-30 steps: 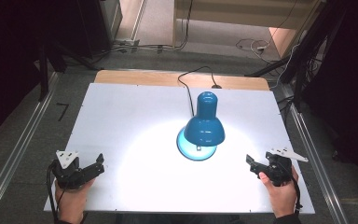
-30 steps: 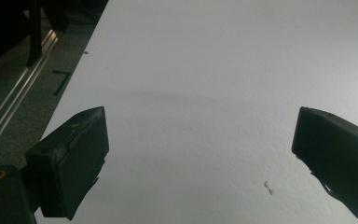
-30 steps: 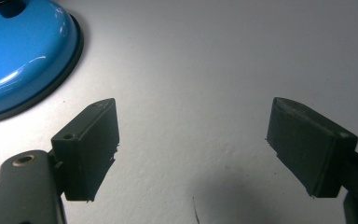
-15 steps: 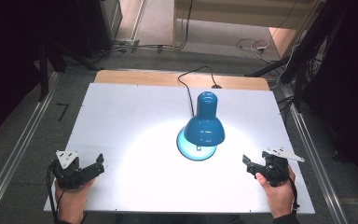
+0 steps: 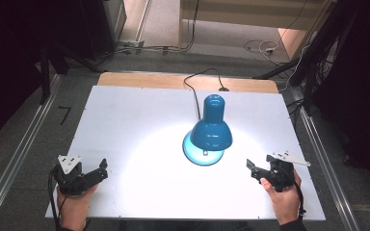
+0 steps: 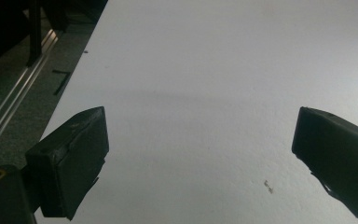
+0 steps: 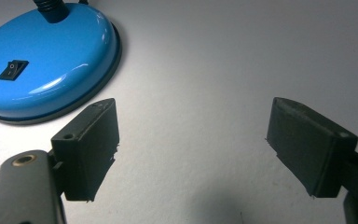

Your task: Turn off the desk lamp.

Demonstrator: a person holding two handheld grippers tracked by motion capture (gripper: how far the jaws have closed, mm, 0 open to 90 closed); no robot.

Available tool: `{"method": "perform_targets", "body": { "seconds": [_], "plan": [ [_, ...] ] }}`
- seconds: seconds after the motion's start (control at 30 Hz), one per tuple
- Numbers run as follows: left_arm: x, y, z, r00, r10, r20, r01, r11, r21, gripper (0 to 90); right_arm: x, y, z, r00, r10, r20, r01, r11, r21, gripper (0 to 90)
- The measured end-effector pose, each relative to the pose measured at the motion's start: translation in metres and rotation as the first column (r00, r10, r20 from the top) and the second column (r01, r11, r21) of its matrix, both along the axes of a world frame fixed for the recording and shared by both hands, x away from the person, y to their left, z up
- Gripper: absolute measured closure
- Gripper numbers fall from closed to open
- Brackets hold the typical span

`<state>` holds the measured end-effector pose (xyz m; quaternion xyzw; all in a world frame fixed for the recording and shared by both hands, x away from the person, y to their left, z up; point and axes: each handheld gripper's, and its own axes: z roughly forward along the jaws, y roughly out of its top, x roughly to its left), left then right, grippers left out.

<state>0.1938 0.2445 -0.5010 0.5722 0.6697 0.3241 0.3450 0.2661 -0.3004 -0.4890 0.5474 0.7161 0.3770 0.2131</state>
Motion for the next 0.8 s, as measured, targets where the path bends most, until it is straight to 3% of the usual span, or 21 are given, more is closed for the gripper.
{"method": "perform_targets", "body": {
  "seconds": [0.8],
  "plan": [
    [0.0, 0.0, 0.0, 1.0, -0.001, 0.0, 0.001, 1.0, 0.0, 4.4, 0.0, 0.016, 0.002, 0.9993, 0.036, 0.009, -0.036, 0.9993, 0.013, 16.5]
  ]
}}
